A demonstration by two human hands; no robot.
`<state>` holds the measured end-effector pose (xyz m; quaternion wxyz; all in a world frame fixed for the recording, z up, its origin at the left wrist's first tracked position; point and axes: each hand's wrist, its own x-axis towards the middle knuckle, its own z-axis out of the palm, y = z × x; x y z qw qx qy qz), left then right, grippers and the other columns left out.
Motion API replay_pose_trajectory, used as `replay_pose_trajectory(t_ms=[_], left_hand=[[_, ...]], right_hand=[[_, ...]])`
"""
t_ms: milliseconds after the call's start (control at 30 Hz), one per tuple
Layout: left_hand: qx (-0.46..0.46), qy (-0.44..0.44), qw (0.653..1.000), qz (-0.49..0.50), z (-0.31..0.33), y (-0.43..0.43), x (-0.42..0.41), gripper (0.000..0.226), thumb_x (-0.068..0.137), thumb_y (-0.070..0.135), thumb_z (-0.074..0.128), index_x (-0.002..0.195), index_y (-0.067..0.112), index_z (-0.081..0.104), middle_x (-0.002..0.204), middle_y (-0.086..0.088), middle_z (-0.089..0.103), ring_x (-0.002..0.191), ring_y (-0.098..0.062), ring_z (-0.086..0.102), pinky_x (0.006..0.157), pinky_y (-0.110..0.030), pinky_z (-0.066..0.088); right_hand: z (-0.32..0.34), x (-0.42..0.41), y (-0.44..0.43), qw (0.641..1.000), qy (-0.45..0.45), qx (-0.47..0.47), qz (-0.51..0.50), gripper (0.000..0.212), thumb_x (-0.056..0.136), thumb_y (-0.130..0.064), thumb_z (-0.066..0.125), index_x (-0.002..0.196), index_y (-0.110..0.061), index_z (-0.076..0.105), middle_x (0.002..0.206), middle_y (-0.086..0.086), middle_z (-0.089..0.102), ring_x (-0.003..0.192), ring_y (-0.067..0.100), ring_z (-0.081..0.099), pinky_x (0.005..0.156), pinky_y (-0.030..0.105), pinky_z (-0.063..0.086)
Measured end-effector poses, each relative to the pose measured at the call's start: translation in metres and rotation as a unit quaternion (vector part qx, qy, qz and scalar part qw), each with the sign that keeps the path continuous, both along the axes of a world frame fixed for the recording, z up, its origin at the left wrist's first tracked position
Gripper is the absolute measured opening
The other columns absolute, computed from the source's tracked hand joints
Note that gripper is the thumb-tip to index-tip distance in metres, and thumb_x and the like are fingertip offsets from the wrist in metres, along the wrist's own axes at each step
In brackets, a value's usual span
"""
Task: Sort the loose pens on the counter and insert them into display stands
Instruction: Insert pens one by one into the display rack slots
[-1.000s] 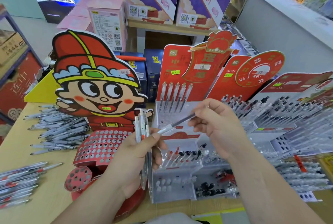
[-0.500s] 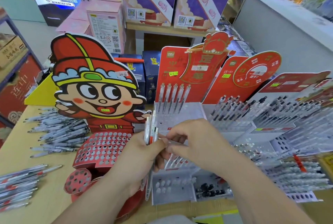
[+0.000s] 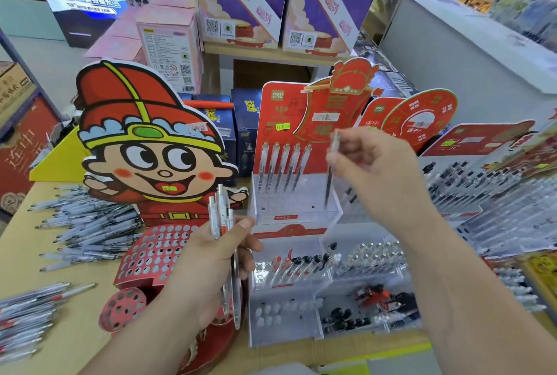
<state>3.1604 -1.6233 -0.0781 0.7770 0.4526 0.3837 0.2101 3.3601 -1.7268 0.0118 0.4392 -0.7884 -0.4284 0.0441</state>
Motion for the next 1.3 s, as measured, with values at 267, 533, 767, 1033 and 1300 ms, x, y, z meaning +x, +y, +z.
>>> replay_pose_trajectory(t_ms=[267,533,767,1033,1300], left_hand=[[0.009,-0.007,1.0,0.013,-0.002,0.001,-0.003,0.019,0.099,0.02,0.061,0.109,0.005,0.067,0.075,-0.012,0.067,0.054,-0.024,0.05,0.053,-0.034,0.04],[0.007,-0.028,0.999,0.016,-0.001,0.003,-0.005,0.012,0.101,0.016,0.058,0.102,0.006,0.064,0.073,-0.012,0.064,0.054,-0.023,0.05,0.052,-0.032,0.04],[0.02,-0.015,1.0,0.013,-0.009,0.002,-0.007,0.011,0.1,0.014,0.058,0.102,0.004,0.063,0.073,-0.012,0.065,0.053,-0.023,0.049,0.05,-0.032,0.04],[0.017,-0.023,1.0,0.013,-0.009,-0.002,-0.005,0.008,0.099,0.011,0.059,0.102,0.005,0.062,0.073,-0.013,0.064,0.05,-0.022,0.05,0.044,-0.031,0.041],[0.018,-0.024,1.0,0.007,-0.01,0.0,-0.008,0.01,0.1,0.011,0.058,0.106,0.005,0.063,0.074,-0.013,0.065,0.053,-0.023,0.051,0.049,-0.033,0.042]], right_hand=[[-0.002,0.019,0.026,0.998,-0.049,0.0,-0.047,0.013,0.089,-0.017,0.074,0.098,-0.023,0.067,0.092,-0.008,0.069,0.083,0.009,0.067,0.079,0.029,0.058],[-0.01,0.021,0.034,0.994,-0.074,-0.066,-0.052,0.011,0.09,-0.018,0.074,0.099,-0.019,0.069,0.082,-0.014,0.065,0.072,0.0,0.059,0.063,0.002,0.041],[-0.019,0.027,0.043,0.981,-0.12,-0.142,-0.062,0.011,0.082,-0.019,0.079,0.09,-0.013,0.075,0.081,-0.003,0.07,0.079,0.017,0.066,0.077,0.035,0.057],[-0.021,0.022,0.053,0.951,-0.189,-0.229,-0.083,0.02,0.086,-0.026,0.076,0.076,-0.01,0.066,0.072,0.003,0.067,0.068,0.023,0.064,0.062,0.028,0.049],[-0.018,0.027,0.057,0.947,-0.169,-0.26,-0.09,0.035,0.085,-0.017,0.07,0.058,-0.019,0.049,0.061,0.0,0.057,0.061,0.023,0.058,0.05,0.021,0.034]])
